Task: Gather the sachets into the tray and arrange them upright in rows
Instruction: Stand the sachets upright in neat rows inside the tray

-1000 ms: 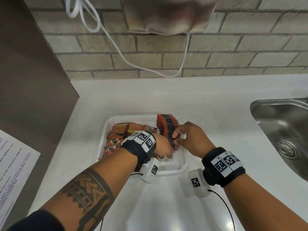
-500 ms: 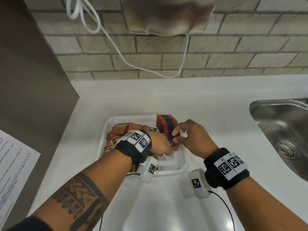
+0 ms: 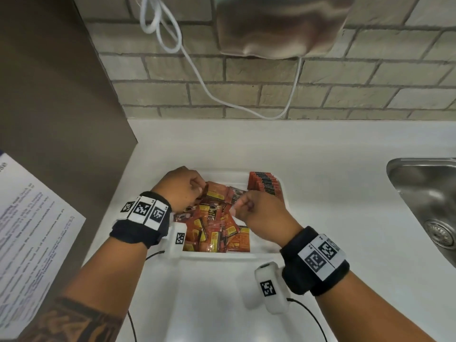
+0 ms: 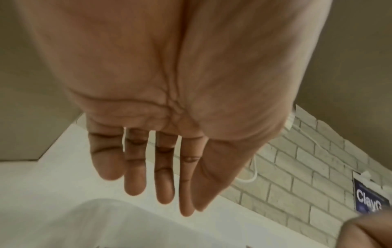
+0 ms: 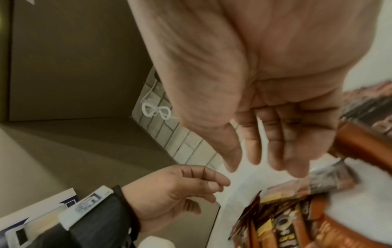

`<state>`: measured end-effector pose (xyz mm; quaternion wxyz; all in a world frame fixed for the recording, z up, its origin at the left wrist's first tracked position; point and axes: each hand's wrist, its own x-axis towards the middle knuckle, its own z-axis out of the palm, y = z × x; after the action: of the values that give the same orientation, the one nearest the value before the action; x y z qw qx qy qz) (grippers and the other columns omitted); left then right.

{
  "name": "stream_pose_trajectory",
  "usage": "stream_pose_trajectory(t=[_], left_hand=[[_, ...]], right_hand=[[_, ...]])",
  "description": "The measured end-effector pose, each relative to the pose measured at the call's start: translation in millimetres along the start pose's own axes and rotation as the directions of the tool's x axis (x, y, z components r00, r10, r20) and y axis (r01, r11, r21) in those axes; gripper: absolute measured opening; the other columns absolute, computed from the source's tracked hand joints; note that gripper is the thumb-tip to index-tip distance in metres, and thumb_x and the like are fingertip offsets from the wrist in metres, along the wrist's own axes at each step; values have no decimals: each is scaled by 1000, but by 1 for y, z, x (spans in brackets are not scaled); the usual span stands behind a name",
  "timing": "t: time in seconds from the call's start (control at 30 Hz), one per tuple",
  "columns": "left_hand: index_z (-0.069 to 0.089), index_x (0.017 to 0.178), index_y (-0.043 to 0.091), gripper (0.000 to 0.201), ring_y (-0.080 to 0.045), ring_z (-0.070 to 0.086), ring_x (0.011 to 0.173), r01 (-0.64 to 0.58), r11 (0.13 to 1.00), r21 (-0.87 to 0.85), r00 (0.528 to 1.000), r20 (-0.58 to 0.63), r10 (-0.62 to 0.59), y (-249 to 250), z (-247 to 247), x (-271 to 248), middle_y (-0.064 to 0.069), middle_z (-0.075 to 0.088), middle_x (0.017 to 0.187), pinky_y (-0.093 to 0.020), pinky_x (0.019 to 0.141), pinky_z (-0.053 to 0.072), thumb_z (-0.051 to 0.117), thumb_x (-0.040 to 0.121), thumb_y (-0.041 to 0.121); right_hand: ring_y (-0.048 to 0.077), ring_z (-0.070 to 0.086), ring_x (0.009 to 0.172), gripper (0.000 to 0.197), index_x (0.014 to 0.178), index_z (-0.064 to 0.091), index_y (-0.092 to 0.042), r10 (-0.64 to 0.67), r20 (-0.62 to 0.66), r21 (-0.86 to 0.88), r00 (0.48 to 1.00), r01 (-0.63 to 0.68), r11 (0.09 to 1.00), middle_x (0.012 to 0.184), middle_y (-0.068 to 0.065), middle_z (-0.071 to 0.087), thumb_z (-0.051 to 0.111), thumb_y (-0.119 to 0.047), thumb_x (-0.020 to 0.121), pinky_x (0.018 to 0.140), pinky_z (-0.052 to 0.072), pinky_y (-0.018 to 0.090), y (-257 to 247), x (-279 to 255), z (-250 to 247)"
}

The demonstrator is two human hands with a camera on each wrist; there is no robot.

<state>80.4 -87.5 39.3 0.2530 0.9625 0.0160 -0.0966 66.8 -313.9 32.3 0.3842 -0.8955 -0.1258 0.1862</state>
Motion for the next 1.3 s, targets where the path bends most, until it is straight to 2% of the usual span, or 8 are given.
stream_pose_trajectory(t=[0.1, 0.2, 0.27, 0.53, 0.8, 1.03, 1.17, 1.3], left_hand=[[70, 117, 19, 24, -19, 58, 107, -5, 994, 109, 997, 77, -3, -5, -1, 1, -4, 60, 123, -27, 89, 44, 56, 98, 18], [66, 123, 27, 30, -27, 56, 117, 14, 981, 193, 991, 127, -39, -12, 1, 6, -5, 54, 133, -42, 101, 48, 61, 94, 25], [62, 129, 30, 37, -29, 55, 120, 29, 977, 213, 990, 132, -58, -16, 0, 10, -4, 51, 136, -46, 101, 48, 63, 91, 28], [70, 117, 14, 28, -29, 63, 104, -53, 986, 155, 967, 253, 13, -28, -1, 17, -10, 65, 121, -42, 93, 54, 61, 91, 16], [63, 130, 24, 37, -29, 56, 115, -109, 974, 201, 956, 290, 47, -41, 2, 28, -6, 54, 134, -36, 95, 49, 63, 93, 23], [49, 147, 34, 53, -29, 50, 129, -124, 974, 190, 946, 320, 58, -46, 7, 31, -6, 43, 151, -37, 104, 46, 60, 96, 24], [50, 147, 32, 53, -27, 54, 124, -118, 978, 174, 947, 316, 58, -45, 5, 31, -5, 48, 148, -36, 102, 48, 59, 96, 22], [49, 149, 29, 54, -26, 52, 129, -110, 981, 156, 951, 303, 59, -43, 3, 29, -4, 47, 152, -32, 104, 44, 59, 96, 18]], right_hand=[[13, 61, 78, 18, 91, 61, -17, 48, 88, -88, 995, -40, 995, 82, -5, 63, 64, -33, 95, 60, 41, 24, -17, 19, 16], [24, 63, 96, 40, 120, 53, -5, 118, 45, -280, 992, -101, 955, 110, 9, 63, 63, -33, 94, 63, 43, 26, -25, 51, 30], [26, 61, 99, 48, 128, 48, -2, 147, 38, -416, 988, -119, 901, 120, 13, 60, 63, -31, 94, 67, 43, 29, -27, 71, 37], [28, 57, 117, 48, 135, 51, -8, 142, 120, -612, 983, -39, 790, 128, 12, 56, 63, -8, 88, 91, 51, 35, -32, 112, 57], [29, 64, 104, 26, 114, 65, -11, 134, 140, -691, 981, 0, 723, 112, 9, 68, 65, -13, 88, 83, 51, 34, -25, 130, 62], [27, 66, 100, 28, 115, 68, -14, 130, 160, -705, 979, 21, 709, 110, 7, 70, 65, -17, 87, 88, 56, 38, -24, 133, 62], [25, 65, 92, 23, 108, 71, -17, 111, 146, -712, 983, 27, 702, 104, 4, 71, 66, -24, 86, 81, 57, 36, -23, 130, 60], [24, 66, 91, 26, 109, 75, -17, 92, 100, -689, 991, 2, 725, 104, 4, 73, 61, -13, 87, 82, 57, 34, -23, 126, 55]])
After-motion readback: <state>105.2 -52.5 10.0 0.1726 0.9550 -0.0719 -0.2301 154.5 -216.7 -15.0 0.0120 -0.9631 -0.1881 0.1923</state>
